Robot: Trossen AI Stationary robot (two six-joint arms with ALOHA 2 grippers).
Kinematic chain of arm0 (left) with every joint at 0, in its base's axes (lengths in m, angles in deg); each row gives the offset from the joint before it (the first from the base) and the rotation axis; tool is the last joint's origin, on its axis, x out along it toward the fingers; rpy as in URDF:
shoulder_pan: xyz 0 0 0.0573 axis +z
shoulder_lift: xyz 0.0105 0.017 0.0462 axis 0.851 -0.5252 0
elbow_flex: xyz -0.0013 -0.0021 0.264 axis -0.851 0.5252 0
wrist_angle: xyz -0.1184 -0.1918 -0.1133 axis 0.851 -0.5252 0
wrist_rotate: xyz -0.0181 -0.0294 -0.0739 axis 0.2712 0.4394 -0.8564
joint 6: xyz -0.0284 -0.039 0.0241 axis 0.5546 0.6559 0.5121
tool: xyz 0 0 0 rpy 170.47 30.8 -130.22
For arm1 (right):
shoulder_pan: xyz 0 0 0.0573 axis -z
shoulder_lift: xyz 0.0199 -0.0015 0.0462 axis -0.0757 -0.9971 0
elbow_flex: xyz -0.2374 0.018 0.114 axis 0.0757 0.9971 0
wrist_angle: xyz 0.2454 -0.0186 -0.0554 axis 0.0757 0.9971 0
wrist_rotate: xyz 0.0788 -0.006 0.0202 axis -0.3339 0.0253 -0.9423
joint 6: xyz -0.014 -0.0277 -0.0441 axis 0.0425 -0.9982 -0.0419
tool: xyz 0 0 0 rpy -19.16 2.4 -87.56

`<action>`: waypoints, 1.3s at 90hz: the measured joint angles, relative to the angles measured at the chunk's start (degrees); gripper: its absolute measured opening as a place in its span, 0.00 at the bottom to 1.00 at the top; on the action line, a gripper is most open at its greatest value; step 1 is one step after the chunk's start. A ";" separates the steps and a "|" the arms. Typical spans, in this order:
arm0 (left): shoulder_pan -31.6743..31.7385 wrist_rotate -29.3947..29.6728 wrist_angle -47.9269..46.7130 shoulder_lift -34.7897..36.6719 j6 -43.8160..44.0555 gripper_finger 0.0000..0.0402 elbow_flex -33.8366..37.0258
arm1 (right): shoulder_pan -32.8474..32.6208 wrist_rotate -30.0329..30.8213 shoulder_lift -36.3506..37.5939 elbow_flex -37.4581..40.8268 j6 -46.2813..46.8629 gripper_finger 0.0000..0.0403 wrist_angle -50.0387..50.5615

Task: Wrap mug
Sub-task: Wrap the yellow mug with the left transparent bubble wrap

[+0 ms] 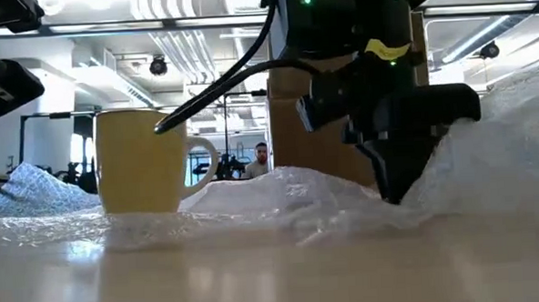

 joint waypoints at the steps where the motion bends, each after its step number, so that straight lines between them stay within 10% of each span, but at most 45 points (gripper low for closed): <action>1: 0.00 0.00 0.01 0.00 -0.01 0.00 0.00 | 0.00 0.04 0.14 0.03 -0.06 0.03 -0.06; 30: 0.00 4.47 -0.20 0.59 -1.42 0.00 0.00 | 0.07 0.64 10.85 -1.81 -2.91 0.01 -4.91; 70: 0.11 14.41 -0.26 1.05 -8.70 0.00 -4.06 | 2.19 2.07 6.15 -2.53 -19.33 0.00 -58.69; 117: 4.02 25.21 4.74 0.71 -16.71 0.00 -4.84 | 6.18 2.87 -6.85 -9.81 -13.74 0.00 -57.42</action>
